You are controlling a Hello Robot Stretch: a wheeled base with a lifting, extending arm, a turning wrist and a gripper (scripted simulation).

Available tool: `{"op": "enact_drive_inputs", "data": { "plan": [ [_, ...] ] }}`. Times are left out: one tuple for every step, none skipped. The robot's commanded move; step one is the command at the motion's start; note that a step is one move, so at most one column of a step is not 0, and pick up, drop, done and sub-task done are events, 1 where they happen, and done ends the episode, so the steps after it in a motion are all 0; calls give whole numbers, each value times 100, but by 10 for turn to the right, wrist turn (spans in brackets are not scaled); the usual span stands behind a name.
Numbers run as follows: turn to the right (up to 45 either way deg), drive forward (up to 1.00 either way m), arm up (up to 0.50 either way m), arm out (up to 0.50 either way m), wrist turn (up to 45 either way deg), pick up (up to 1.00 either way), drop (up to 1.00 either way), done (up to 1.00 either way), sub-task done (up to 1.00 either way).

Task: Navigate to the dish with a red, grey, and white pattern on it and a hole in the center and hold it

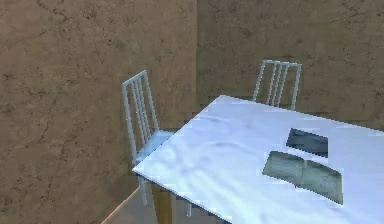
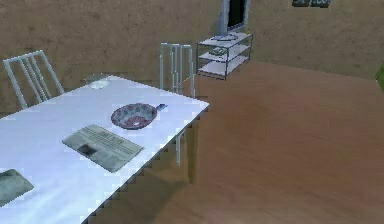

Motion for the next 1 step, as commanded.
{"op": "enact_drive_inputs", "data": {
  "plan": [
    [-120,0,0,0,0,0,0,0,0]
  ]
}}
